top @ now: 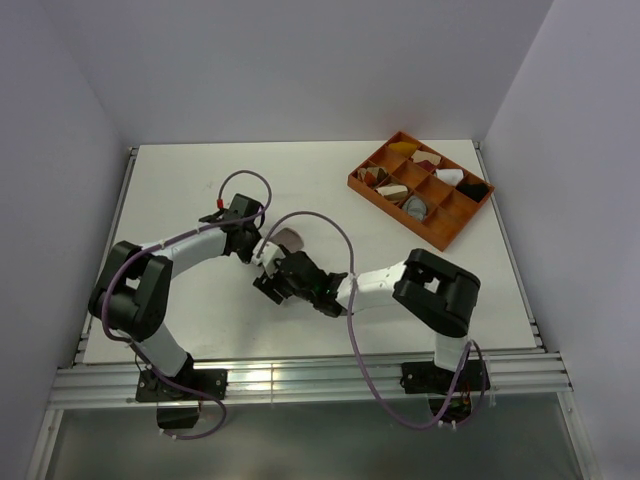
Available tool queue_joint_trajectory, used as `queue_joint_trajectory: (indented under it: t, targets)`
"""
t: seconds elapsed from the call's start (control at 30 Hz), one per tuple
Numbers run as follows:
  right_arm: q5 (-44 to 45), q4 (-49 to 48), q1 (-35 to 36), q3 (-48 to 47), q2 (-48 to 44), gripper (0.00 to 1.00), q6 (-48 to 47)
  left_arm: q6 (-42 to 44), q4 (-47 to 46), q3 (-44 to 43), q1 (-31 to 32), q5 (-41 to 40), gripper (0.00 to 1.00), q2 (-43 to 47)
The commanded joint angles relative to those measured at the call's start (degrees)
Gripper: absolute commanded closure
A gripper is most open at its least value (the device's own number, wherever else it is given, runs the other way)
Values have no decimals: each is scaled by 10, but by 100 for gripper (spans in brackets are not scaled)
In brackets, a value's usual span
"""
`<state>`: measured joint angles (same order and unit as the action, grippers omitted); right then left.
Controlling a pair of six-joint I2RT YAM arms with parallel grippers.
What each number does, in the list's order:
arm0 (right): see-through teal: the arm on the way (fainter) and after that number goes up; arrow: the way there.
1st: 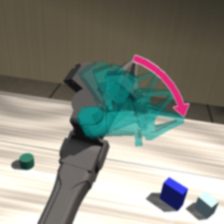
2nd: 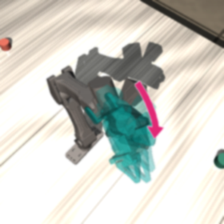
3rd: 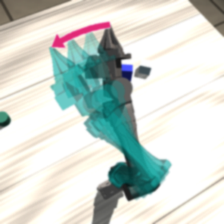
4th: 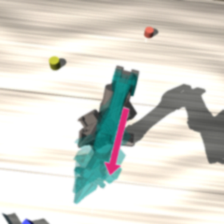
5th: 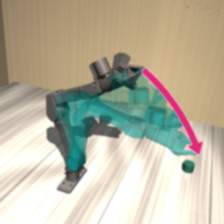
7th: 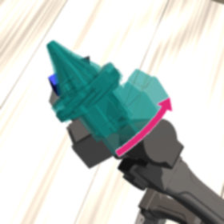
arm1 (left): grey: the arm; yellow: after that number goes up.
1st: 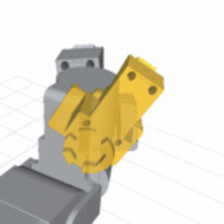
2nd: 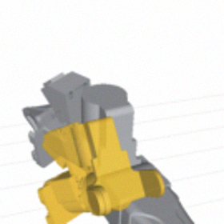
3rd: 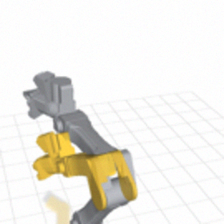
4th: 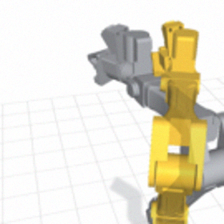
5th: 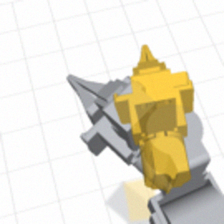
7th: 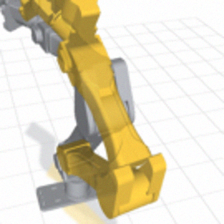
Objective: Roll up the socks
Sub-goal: Roll the sock at the center of the board.
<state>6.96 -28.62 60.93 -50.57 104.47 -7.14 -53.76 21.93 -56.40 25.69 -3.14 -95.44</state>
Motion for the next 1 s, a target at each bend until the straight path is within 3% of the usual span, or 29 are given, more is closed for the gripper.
queue_joint_trajectory:
  t: [0.0,0.43,0.53,0.57,0.7,0.83,0.9,0.97]
  targets:
    - [67,-33,24,-31,20,27,-54,18,30,-5,3,16,100,-18]
    - [180,-21,43,-83,98,29,-103,23,26,0,3,26,100,-14]
    - [187,-5,42,-89,108,34,-97,27,29,-1,1,26,100,-11]
    - [184,1,42,-88,108,36,-96,27,29,0,1,37,100,-8]
    - [157,34,39,-95,108,67,-82,30,15,8,-6,52,100,1]
    - [84,70,23,-93,94,90,-57,32,-1,20,-17,64,98,7]
    - [54,94,7,-94,85,100,-49,30,-13,31,-27,74,93,16]
    - [2,114,-5,-97,77,100,-37,30,-27,37,-34,85,78,24]
